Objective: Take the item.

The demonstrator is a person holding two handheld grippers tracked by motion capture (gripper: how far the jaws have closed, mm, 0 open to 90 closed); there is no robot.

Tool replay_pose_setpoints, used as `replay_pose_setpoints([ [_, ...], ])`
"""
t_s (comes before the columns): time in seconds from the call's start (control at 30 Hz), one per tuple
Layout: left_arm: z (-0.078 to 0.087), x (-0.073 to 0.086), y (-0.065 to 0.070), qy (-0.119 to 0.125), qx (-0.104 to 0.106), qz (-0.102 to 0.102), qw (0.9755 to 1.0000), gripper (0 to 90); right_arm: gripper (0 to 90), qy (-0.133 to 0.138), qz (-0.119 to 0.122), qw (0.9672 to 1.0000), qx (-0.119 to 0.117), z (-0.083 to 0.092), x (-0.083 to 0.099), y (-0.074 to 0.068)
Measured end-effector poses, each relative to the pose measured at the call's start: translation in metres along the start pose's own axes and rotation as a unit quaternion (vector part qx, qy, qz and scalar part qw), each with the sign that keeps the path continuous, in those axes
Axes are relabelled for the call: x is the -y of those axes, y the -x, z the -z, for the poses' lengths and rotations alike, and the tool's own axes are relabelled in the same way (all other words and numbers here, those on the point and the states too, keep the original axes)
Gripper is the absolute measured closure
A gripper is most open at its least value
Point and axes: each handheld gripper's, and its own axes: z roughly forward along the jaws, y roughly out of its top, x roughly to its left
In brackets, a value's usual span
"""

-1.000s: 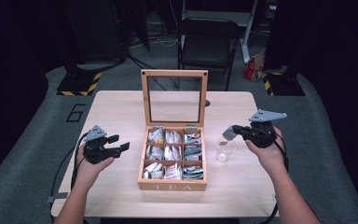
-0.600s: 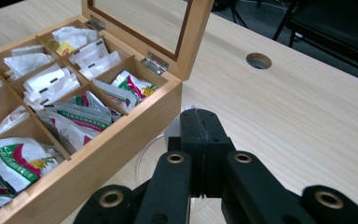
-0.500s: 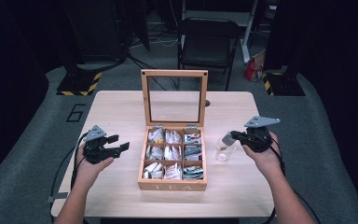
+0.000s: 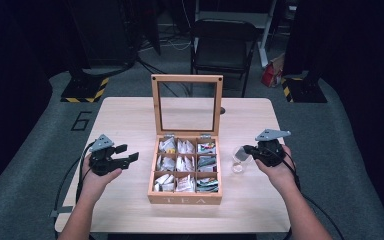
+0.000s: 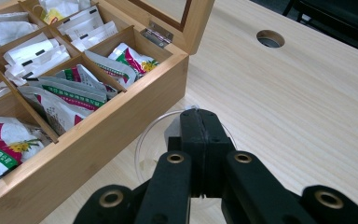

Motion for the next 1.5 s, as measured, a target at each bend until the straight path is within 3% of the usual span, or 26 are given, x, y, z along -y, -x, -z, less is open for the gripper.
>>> replay_pose_setpoints([
  [0.87, 0.001, 0.0, -0.001, 0.0, 0.0, 0.0, 1.0, 37.0, 89.9, -0.021, -0.01, 0.9997, -0.004, -0.01, 0.009, 0.002],
  [1.13, 0.002, 0.0, -0.001, 0.003, -0.002, 0.003, 1.0, 37.0, 81.0, -0.016, -0.014, 0.9998, -0.002, -0.01, 0.004, 0.001],
  [1.5, 0.002, 0.001, -0.002, 0.003, -0.001, 0.003, 1.0, 37.0, 65.0, 0.002, -0.011, 0.9999, -0.012, -0.013, -0.022, -0.006],
])
